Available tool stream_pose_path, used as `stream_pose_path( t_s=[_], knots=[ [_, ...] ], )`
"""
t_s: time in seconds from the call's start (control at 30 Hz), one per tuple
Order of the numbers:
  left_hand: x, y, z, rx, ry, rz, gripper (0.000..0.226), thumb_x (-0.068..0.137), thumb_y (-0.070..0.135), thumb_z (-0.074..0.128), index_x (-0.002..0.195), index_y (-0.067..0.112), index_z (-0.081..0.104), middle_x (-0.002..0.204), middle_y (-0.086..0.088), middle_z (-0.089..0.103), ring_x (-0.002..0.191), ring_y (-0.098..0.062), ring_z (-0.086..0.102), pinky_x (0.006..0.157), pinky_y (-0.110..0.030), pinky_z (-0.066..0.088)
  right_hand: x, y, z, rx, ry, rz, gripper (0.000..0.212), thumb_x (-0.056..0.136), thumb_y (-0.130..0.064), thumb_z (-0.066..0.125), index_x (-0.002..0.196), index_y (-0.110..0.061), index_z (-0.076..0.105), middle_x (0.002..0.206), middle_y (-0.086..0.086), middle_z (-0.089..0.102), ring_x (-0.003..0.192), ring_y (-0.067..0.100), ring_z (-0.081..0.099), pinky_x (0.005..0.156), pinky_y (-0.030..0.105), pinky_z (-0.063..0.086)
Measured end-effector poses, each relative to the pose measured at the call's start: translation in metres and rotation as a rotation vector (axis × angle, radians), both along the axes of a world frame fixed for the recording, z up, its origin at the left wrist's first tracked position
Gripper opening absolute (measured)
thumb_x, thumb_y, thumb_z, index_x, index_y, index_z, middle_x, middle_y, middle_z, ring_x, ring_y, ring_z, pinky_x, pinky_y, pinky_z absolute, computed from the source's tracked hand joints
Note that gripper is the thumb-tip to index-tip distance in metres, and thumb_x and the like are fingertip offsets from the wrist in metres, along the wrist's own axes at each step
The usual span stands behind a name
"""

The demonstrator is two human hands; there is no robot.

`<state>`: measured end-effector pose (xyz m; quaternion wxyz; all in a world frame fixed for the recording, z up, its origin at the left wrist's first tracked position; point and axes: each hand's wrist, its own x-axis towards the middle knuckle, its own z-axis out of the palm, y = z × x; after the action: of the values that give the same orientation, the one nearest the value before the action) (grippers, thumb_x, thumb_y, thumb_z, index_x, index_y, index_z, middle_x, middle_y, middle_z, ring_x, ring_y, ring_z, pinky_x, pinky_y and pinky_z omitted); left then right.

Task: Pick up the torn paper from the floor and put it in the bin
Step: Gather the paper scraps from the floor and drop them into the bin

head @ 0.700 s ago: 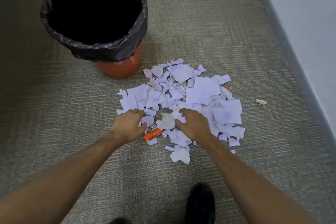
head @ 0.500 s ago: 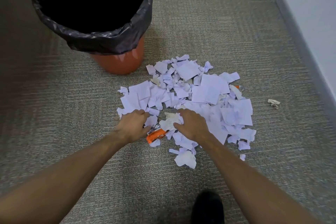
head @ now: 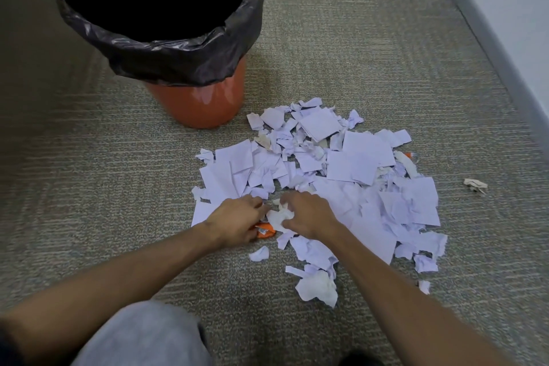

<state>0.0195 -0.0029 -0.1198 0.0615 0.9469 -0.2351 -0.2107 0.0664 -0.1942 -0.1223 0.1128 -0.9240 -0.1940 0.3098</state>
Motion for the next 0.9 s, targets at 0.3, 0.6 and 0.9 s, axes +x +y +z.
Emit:
stream_pose_path(
  t_s=[0.3,0.6,0.9],
  knots=[
    [0.004,0.009,0.002,-0.149,-0.1,-0.114,0.032,0.089,0.015,0.051,0.119,0.014,0.061,0.105,-0.006,0.066,0.095,-0.029,0.063,0.069,-0.037,0.049,0.009,-0.003,0.004,0.097,-0.081,-0.086,0.016,0.081,-0.028,0.068,0.096,-0.024,0.071,0.101,-0.004,0.071,0.094,0.019,0.064,0.07,0.027,0.045],
    [0.041,0.036,0.084,-0.411,-0.355,0.046,0.018,0.09,0.025,0.059,0.101,0.014,0.068,0.089,-0.001,0.07,0.079,-0.024,0.064,0.062,-0.03,0.045,0.039,-0.008,0.082,0.574,-0.104,-0.388,0.008,0.08,-0.019,0.079,0.081,-0.019,0.071,0.084,-0.006,0.071,0.06,0.011,0.066,0.067,0.036,0.056],
    [0.092,0.082,0.211,-0.696,-0.816,0.298,0.012,0.088,0.022,0.065,0.097,0.016,0.069,0.083,0.002,0.07,0.073,-0.015,0.066,0.063,-0.037,0.054,0.099,0.061,0.229,0.93,-0.446,-0.446,0.005,0.081,-0.022,0.078,0.084,-0.021,0.074,0.076,-0.004,0.073,0.062,0.01,0.066,0.065,0.032,0.056]
  ],
)
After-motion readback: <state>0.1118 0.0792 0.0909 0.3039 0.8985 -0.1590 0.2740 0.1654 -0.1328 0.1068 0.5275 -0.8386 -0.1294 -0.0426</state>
